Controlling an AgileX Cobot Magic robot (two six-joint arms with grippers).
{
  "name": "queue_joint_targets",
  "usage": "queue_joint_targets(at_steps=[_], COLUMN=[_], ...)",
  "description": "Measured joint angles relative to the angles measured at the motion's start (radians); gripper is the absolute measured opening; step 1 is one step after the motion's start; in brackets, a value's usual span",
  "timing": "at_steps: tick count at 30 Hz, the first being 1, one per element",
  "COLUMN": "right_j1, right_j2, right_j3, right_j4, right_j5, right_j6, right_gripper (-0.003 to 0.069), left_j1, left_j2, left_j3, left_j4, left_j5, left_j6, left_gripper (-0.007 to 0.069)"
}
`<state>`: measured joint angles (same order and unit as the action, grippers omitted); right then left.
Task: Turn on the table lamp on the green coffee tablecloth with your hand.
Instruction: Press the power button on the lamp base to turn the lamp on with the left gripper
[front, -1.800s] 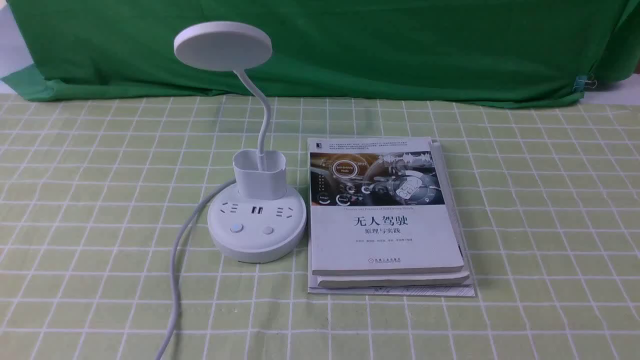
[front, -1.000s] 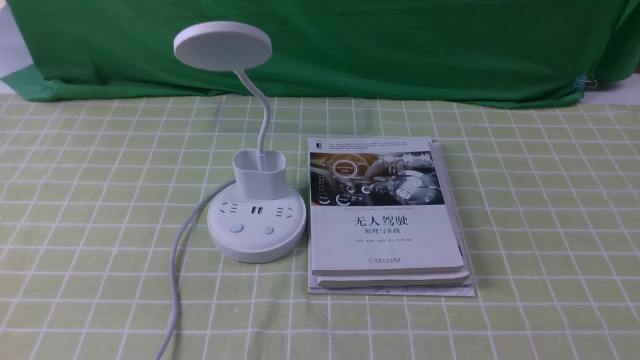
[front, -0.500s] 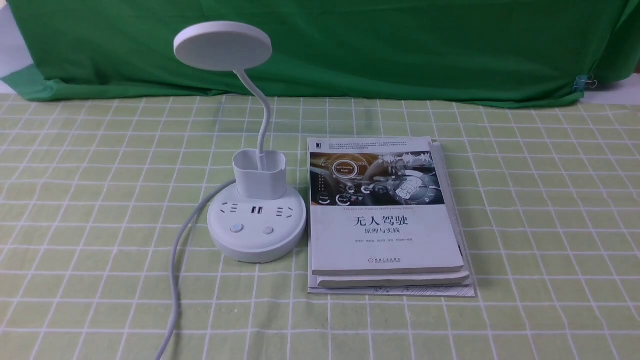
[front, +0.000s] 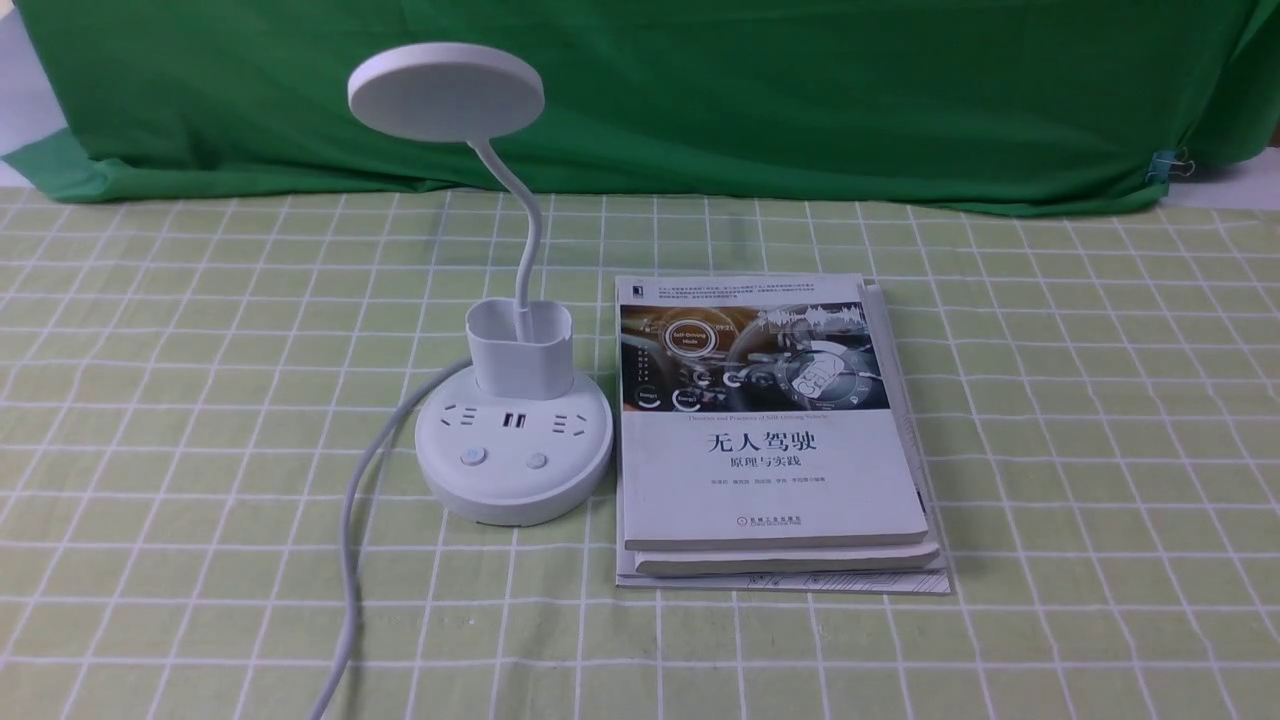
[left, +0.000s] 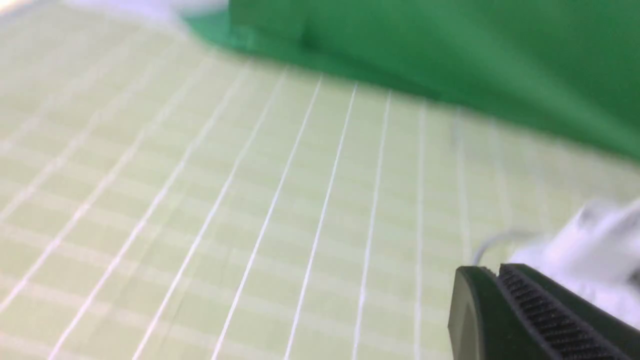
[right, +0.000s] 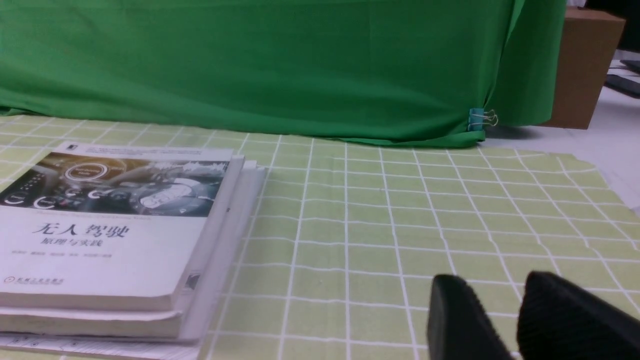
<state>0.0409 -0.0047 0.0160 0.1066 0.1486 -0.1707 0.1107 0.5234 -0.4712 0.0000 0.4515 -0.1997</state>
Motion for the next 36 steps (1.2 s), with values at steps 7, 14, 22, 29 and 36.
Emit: queue_joint_targets(at_steps=[7,14,22,29,36], right_j1=[0.000,0.000,0.000,0.000,0.000], right_j2=[0.000,0.000,0.000,0.000,0.000], right_j3=[0.000,0.000,0.000,0.000,0.000], right_j4=[0.000,0.000,0.000,0.000,0.000], right_j5=[0.000,0.000,0.000,0.000,0.000], right_j6=[0.000,0.000,0.000,0.000,0.000], right_gripper=[0.0245,0.0245,0.0245,0.0245,0.0245], left_j1=[0.000,0.000,0.000,0.000,0.000], left_j2=[0.076,0.080,0.080,0.097,0.253], left_j3=[0.000,0.000,0.000,0.000,-0.037], left_j4=[-0.040,-0.063,-0.076,-0.093,-0.161], left_j5=[-0.073,-0.153,-0.219,-0.254,-0.118], left_j6=[0.083,0.096,0.095,0.094,0.200], left_gripper=[0.0019,0.0019,0.0019,0.0019,0.0019])
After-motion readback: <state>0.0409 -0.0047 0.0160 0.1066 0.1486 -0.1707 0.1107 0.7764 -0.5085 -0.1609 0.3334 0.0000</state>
